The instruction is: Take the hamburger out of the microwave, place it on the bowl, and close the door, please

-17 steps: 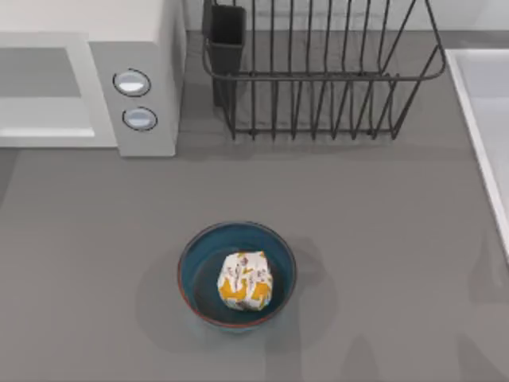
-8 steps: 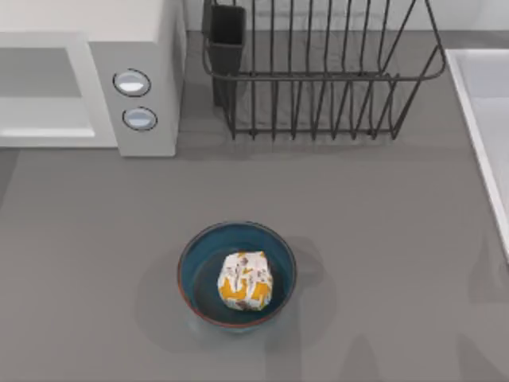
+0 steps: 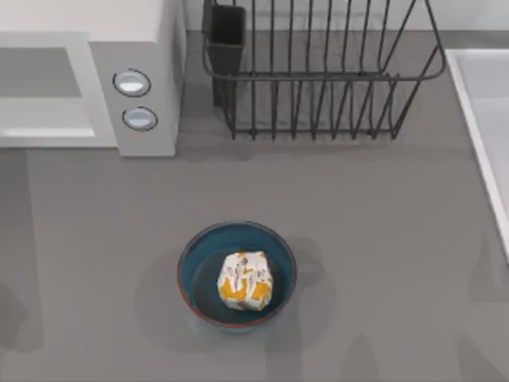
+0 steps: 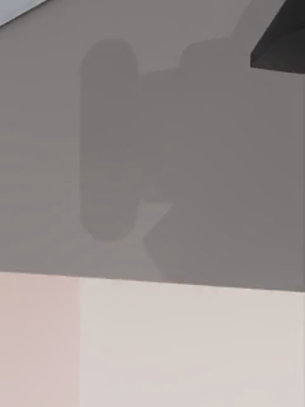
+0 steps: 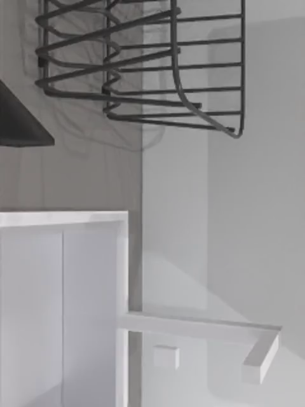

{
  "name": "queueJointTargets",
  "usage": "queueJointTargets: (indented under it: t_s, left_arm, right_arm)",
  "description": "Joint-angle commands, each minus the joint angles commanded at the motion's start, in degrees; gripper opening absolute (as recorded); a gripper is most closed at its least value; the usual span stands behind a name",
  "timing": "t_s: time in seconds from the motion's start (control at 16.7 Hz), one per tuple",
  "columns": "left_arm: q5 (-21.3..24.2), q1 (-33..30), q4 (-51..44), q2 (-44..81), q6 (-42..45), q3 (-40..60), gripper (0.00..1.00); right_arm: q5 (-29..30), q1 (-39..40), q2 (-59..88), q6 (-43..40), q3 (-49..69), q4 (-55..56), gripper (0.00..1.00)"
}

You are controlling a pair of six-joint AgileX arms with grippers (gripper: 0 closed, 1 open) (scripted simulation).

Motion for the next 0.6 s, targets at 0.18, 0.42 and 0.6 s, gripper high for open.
queueJointTargets:
  t_s: [0.18,0.42,0.6]
  left_arm:
    - [-1.28,-2.64,3.0,-4.81,-2.96,-5.47,0.0]
    - [-1.48,-3.03,3.42,-5.43,-3.39,-6.13,0.0]
    - [-1.91,-3.64,3.66,-6.16,-4.3,-7.09,0.0]
  right_arm:
    - [0.0,0.0,0.0,0.0,0.0,0.0,1.0]
    - [0.0,0.0,0.0,0.0,0.0,0.0,1.0]
    - [0.0,0.0,0.0,0.0,0.0,0.0,1.0]
